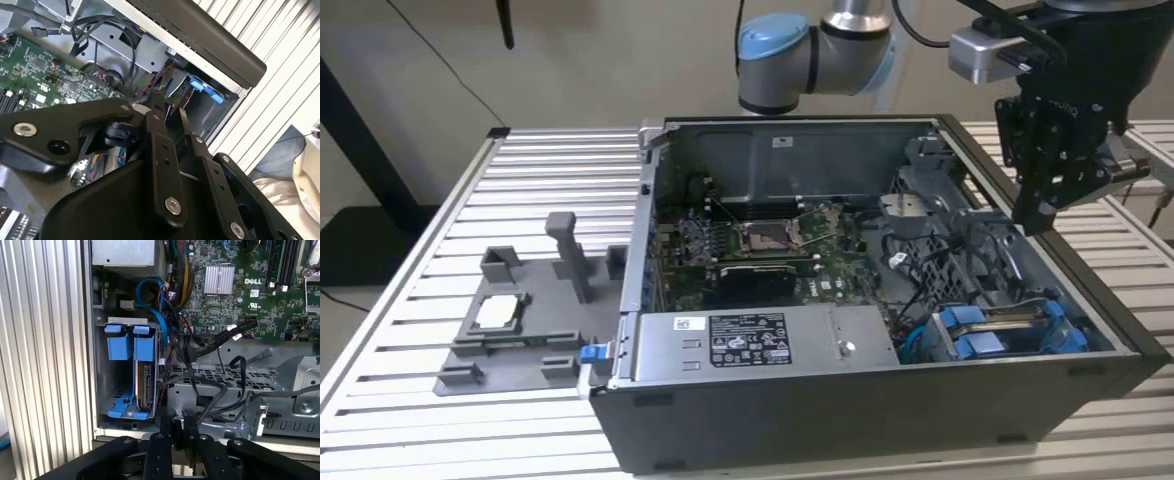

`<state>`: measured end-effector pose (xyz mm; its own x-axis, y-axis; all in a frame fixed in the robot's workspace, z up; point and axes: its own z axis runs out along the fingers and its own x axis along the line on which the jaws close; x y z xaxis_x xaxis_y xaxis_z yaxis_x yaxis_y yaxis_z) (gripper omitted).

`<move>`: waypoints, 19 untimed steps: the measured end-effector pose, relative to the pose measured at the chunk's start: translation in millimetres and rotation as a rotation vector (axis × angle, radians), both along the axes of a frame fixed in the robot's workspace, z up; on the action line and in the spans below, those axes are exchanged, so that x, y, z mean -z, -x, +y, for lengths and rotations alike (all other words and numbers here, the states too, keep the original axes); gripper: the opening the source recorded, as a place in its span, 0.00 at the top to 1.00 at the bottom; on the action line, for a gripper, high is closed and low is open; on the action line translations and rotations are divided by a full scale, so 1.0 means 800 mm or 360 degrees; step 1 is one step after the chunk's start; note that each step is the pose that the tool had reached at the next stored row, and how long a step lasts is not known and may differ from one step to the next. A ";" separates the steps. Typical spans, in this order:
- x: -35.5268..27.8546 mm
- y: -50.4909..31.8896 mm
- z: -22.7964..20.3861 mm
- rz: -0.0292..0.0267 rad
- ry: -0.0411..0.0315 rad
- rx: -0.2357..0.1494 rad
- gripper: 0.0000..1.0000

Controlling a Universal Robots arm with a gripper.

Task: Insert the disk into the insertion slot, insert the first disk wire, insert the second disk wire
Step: 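Insert the first disk wire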

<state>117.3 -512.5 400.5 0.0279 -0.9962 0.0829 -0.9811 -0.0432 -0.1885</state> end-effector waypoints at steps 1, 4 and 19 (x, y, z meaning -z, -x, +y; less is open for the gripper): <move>-0.0001 0.000 0.0001 0.00000 0.0000 0.0000 0.80; -0.0001 0.000 0.0002 0.00000 0.0000 0.0000 0.80; -0.0008 0.000 0.0009 0.00000 0.0002 0.0000 0.80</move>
<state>117.3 -511.8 401.1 0.0279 -0.9961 0.0840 -0.9811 -0.0434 -0.1885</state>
